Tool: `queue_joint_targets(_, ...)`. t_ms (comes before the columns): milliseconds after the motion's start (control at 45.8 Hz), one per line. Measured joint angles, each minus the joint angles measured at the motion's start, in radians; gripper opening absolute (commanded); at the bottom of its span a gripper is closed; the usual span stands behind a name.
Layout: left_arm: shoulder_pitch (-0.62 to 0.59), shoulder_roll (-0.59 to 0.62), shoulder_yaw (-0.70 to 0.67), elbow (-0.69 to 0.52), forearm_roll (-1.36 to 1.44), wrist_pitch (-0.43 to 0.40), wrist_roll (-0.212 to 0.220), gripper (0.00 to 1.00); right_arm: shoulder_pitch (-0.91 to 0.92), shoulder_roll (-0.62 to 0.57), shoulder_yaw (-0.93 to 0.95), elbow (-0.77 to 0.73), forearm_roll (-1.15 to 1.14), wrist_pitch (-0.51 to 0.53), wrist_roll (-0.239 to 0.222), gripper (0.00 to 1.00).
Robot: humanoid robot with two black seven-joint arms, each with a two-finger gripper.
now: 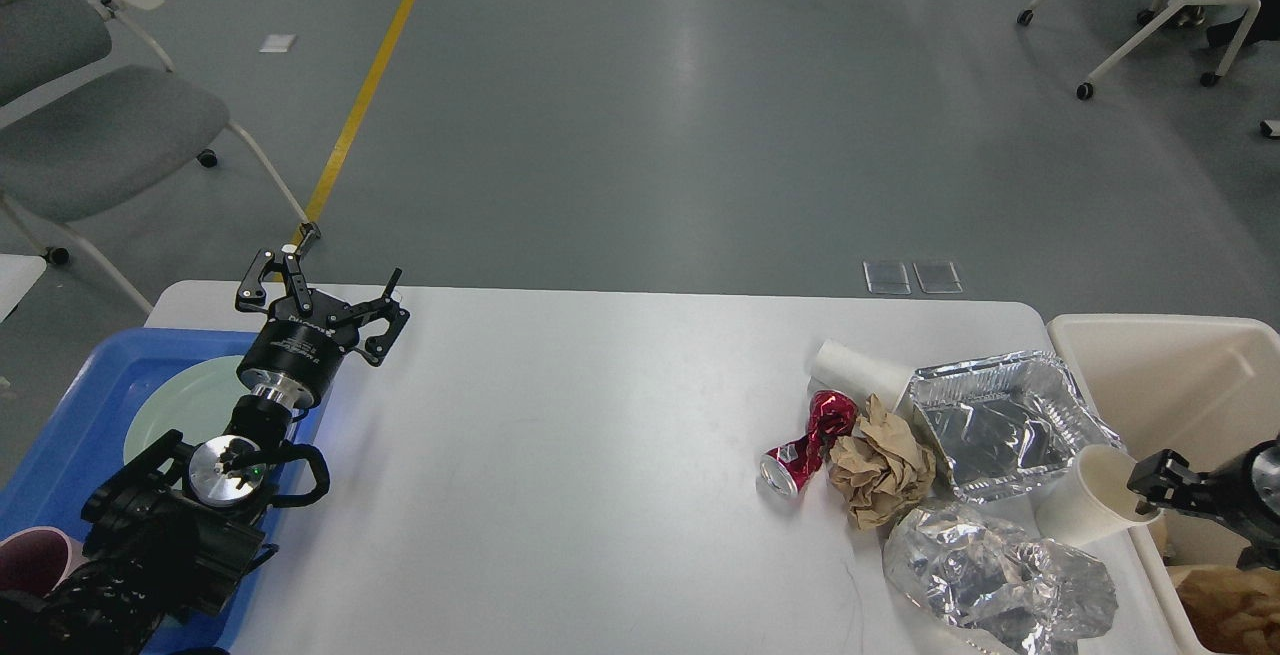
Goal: Tidy desktop
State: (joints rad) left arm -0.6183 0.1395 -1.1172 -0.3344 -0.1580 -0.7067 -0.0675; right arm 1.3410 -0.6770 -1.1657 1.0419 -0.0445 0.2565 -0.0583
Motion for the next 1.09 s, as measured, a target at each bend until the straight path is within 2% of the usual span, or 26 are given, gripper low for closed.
queue_joint_targets(87, 0.0, 0.0, 0.0, 0.0, 0.0, 0.0, 0.0, 0.96, -0.011, 0.0, 0.016, 0.002, 0.0, -0.065, 0.0, 0.69)
queue_joint_targets(197, 0.0, 0.0, 0.0, 0.0, 0.0, 0.0, 0.0, 0.96, -0.025, -0.005, 0.051, 0.003, 0.0, -0.118, 0.002, 0.4)
queue_joint_targets(284, 0.0, 0.0, 0.0, 0.0, 0.0, 0.0, 0.0, 0.96, -0.031, -0.008, 0.062, 0.005, 0.0, -0.129, 0.002, 0.3)
queue_joint_targets(350, 0.0, 0.0, 0.0, 0.0, 0.0, 0.0, 0.0, 0.96, -0.033, -0.008, 0.064, 0.007, 0.0, -0.13, 0.002, 0.15)
queue_joint_targets(437, 0.0, 0.0, 0.0, 0.0, 0.0, 0.0, 0.0, 0.96, -0.036, -0.005, 0.065, 0.011, 0.0, -0.126, 0.002, 0.0)
queue_joint_targets(721, 0.0, 0.0, 0.0, 0.0, 0.0, 0.0, 0.0, 0.96, -0.033, -0.007, 0.087, 0.022, 0.0, -0.1, 0.003, 0.0)
queue_joint_targets(896, 0.0, 0.0, 0.0, 0.0, 0.0, 0.0, 0.0, 0.96, 0.031, -0.086, 0.108, 0.055, 0.0, -0.08, 0.003, 0.0)
queue_joint_targets(961, 0.0, 0.0, 0.0, 0.0, 0.0, 0.0, 0.0, 0.96, 0.088, -0.123, 0.101, 0.077, -0.004, -0.041, 0.003, 0.0)
queue_joint_targets(1092, 0.0, 0.0, 0.0, 0.0, 0.0, 0.0, 0.0, 0.96, 0.265, -0.213, 0.094, 0.089, -0.008, 0.129, 0.003, 0.0)
